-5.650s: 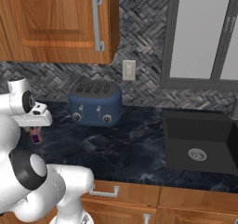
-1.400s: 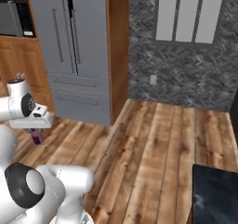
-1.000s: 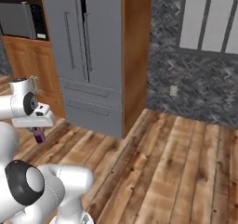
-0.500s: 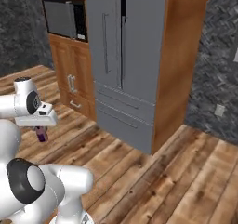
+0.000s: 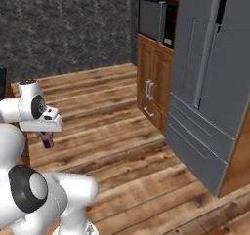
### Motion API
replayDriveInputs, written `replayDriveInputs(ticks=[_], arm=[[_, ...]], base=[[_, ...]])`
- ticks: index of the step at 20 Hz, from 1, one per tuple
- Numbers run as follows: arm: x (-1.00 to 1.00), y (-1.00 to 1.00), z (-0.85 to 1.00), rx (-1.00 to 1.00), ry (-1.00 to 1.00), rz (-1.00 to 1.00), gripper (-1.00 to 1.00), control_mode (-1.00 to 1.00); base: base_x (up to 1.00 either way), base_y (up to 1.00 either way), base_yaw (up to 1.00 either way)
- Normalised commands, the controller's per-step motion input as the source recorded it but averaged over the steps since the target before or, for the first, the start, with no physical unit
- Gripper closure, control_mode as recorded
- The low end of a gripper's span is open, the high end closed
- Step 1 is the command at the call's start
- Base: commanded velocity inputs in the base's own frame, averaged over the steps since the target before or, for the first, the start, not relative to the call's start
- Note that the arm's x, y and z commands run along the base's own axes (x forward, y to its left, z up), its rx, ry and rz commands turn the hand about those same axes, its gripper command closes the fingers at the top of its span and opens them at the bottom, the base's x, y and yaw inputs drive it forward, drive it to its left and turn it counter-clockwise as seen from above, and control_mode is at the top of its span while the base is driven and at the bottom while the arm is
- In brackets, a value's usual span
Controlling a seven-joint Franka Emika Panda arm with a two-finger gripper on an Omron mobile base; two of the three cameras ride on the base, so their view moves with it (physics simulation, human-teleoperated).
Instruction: There is a wine glass and glass cup on the dining counter. Place the wine bottle next to the wine glass and the juice bottle next to the glass cup.
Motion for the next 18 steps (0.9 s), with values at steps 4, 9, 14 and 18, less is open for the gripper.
replayDriveInputs(ticks=[4, 9, 14, 18], arm=[[0.00, 0.00, 0.00, 0.00, 0.00, 0.00, 1.00, 1.00], [0.00, 0.00, 0.00, 0.00, 0.00, 0.00, 1.00, 1.00], [0.00, 0.00, 0.00, 0.00, 0.00, 0.00, 1.00, 1.00], [0.00, 0.00, 0.00, 0.00, 0.00, 0.00, 1.00, 1.00]], base=[[0.55, 0.00, 0.61], [0.83, 0.00, 0.39], [0.86, 0.00, 0.34], [0.89, -0.05, 0.22]])
